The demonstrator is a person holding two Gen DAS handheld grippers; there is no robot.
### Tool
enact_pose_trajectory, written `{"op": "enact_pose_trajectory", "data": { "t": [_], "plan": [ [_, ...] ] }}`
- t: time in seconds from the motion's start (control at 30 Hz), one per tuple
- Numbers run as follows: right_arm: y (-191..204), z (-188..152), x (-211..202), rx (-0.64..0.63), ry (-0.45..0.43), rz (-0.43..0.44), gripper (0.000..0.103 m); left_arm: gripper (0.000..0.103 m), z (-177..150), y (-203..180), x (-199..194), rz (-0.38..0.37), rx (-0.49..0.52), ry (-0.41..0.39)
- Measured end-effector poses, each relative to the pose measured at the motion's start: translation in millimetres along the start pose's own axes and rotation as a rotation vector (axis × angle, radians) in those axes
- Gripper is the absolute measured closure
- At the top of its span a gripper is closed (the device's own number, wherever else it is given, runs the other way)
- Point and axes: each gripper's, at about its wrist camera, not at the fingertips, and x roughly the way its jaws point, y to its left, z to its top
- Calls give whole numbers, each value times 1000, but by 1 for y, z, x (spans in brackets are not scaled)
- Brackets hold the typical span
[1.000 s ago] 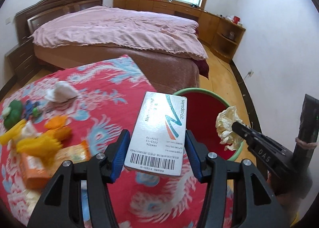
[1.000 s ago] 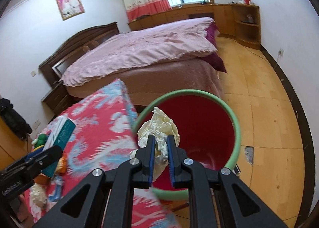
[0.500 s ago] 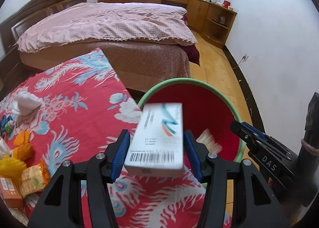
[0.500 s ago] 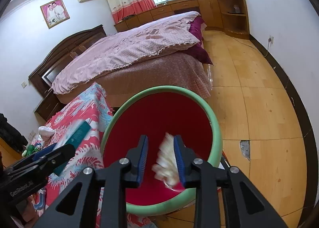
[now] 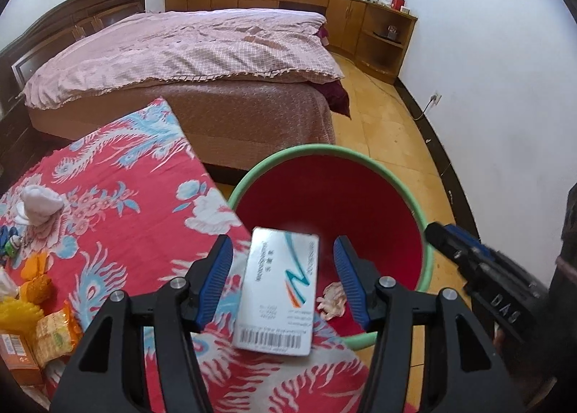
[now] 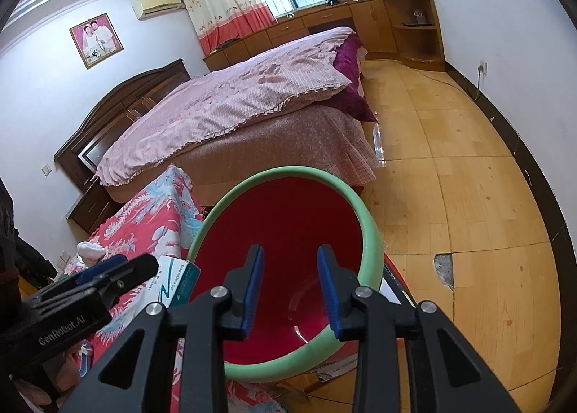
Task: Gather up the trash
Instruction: 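Lower the white box into the red bin and open the left tool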
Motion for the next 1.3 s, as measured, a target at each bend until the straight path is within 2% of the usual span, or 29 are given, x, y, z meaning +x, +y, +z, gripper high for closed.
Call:
{"op": "enact_pose_trajectory", "data": {
  "t": [0.3,0.53,0.57,0.6,0.83,1.03,1.3],
  "plan": [
    [5,-3,-7,-6,0,21,66,44,-20,11,12,11,-32,96],
    [6,-2,-8,0,-4,23,66,44,-25,4,18,-19,-25,126],
    [5,-2,-9,1,-5,22,66,45,-26,3,20,-27,-22,134],
    [4,-2,-9,3,-6,22,66,51,-27,1,22,-34,-18,137],
    [-3,-1,-10,19,-12,15,66,52,-18,-14,24,-65,21,87],
    [-7,-1,-8,36,-9,7,66,48,-4,-18,21,-101,-2,64],
    [-5,-2,-15,37,-11,16,62,48,-6,-2,2,-75,-53,44]
  ]
}}
